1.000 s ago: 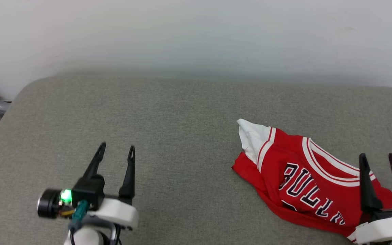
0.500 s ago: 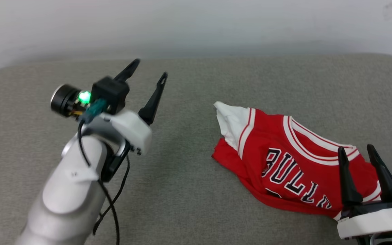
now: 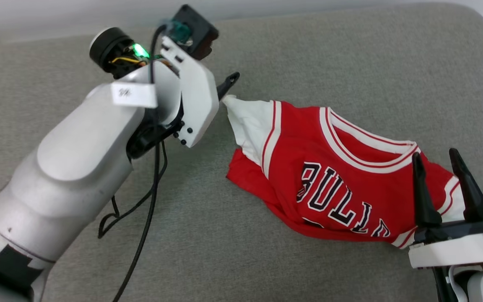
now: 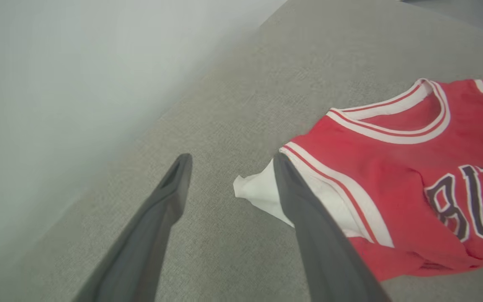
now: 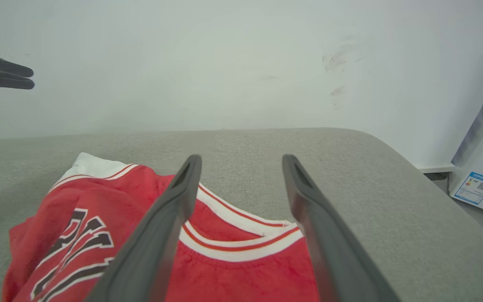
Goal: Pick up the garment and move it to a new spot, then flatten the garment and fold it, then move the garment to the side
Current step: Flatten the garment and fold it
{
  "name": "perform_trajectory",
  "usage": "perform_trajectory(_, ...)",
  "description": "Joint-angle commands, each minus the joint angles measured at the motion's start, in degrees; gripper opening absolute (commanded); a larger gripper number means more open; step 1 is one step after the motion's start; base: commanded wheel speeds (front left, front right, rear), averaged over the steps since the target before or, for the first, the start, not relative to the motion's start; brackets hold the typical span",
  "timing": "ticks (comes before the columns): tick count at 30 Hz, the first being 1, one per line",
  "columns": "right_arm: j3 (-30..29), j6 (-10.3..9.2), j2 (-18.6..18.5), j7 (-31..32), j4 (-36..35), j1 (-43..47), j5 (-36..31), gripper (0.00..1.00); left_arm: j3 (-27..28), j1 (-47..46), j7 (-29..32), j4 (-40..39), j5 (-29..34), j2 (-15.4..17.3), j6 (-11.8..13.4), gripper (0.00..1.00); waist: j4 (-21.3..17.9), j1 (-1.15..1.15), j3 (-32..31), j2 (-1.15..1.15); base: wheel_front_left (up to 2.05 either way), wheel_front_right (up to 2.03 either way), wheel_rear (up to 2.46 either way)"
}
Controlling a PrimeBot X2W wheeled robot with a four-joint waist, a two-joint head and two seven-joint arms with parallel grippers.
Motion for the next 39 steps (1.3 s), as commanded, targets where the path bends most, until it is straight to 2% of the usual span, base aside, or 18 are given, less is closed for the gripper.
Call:
perform_trajectory(1, 0.29, -0.06, 0.24, -0.45, 0.27, -1.72, -0.17, 1.0, -2.83, -2.77, 3.39, 0.8, -1.93, 0.77, 0.01, 1.0, -2.48, -0.01, 3.11, 0.0, 0.0, 0.0, 0.0)
perform_trajectory(9, 1.03, -0.06, 0.94, -1.29, 1.39, -4.94, -0.01, 1.0, -14.38, -11.61, 15.23, 3.97, -9.13, 1.48, 0.0, 1.0, -5.65, -0.01, 8.18, 0.0, 0.0, 0.0, 0.0)
perform_trajectory(15, 1.3, -0.06, 1.43, -1.34, 1.35, -6.71, 0.27, 1.0, -21.65, -15.51, 18.85, 6.35, -11.16, 2.28, -0.01, 1.0, -7.26, -0.01, 10.82, 0.0, 0.0, 0.0, 0.0)
perform_trajectory(20, 1.55, -0.06, 1.68, -1.36, 1.06, -7.74, 0.3, 1.0, -25.01, -15.91, 22.74, 7.03, -11.39, 2.54, -0.01, 1.0, -7.9, -0.01, 12.3, 0.0, 0.0, 0.0, 0.0)
perform_trajectory(27, 2.07, -0.06, 1.95, -1.37, 1.15, -8.58, -0.21, 1.0, -26.3, -10.84, 29.27, 4.94, -9.17, 3.7, -0.15, 1.0, -8.71, -0.01, 13.08, 0.0, 0.0, 0.0, 0.0)
perform_trajectory(28, 2.06, -0.06, 1.97, -1.36, 1.13, -8.64, -0.3, 1.0, -26.4, -10.37, 29.62, 4.58, -9.03, 3.93, -0.23, 0.45, -8.74, -0.01, 13.09, 0.0, 0.0, 0.0, 0.0)
perform_trajectory(29, 2.05, -0.06, 2.0, -1.37, 1.13, -8.65, -0.39, 1.0, -26.41, -10.06, 29.72, 4.33, -9.09, 4.15, -0.25, 0.0, -8.75, -0.01, 13.03, 0.0, 0.0, 0.0, 0.0)
perform_trajectory(34, 1.44, -0.06, 2.06, -1.37, 1.21, -7.61, -1.21, 1.0, -25.89, -11.79, 25.73, 3.82, -9.2, 4.06, -0.06, 0.0, -7.63, -0.01, 11.28, 0.0, 0.0, 0.0, 0.0)
perform_trajectory(39, 0.76, -0.06, 1.35, -1.36, 1.54, -6.08, -2.17, 1.0, -25.33, -14.29, 17.49, 3.12, -9.48, 2.46, -0.01, 0.0, -5.15, -0.01, 7.37, 0.0, 0.0, 0.0, 0.0)
